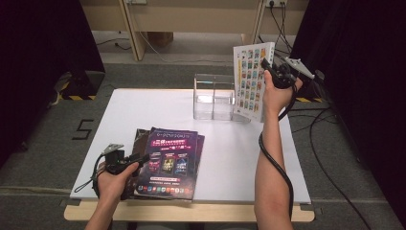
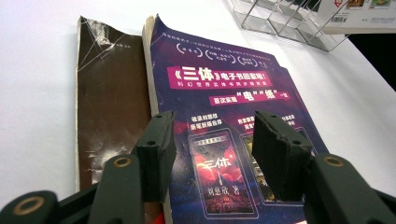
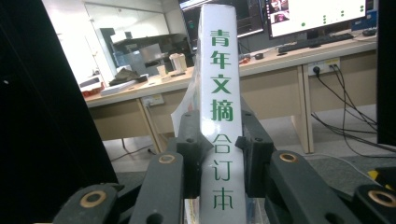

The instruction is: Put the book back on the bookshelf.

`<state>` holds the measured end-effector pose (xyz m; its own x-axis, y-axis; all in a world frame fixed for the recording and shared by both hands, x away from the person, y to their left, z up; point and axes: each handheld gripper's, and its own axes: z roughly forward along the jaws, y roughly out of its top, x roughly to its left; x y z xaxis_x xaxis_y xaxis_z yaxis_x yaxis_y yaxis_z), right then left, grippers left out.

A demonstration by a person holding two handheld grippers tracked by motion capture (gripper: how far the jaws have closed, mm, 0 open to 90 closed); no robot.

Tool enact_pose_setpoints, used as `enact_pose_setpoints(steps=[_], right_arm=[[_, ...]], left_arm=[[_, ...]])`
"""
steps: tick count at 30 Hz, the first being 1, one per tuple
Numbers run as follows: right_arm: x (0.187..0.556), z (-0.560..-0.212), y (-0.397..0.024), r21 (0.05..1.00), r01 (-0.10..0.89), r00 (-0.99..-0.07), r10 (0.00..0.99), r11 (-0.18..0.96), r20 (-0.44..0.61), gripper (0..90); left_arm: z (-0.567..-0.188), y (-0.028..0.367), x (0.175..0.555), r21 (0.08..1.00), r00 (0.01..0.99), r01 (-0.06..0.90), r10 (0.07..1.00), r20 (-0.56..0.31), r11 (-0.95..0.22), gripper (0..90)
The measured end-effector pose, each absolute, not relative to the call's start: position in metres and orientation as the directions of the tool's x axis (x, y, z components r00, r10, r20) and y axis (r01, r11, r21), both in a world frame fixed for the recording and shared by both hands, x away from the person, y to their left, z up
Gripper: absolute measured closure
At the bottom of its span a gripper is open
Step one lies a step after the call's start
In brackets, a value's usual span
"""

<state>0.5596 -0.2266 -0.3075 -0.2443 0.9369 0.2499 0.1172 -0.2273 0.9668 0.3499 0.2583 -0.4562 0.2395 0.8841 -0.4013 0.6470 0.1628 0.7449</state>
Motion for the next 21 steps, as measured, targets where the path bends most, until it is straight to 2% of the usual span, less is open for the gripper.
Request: enact_pose_setpoints(steps=[11,21], right_arm=[[0.569,-0.321,-0.218,0.971,0.125,-0.228,0.947,-0.202,0.227,73.9],[0.552,-0.326,-0.209,0.987,0.087,-0.246,0.957,-0.135,0.152,72.7]], left_arm=[[-0.459,0.256,0.350,0.737,0.240,0.656,0.882,-0.405,0.160,48.4],[-0.460,0.257,0.350,0.736,0.237,0.658,0.884,-0.402,0.158,48.3]])
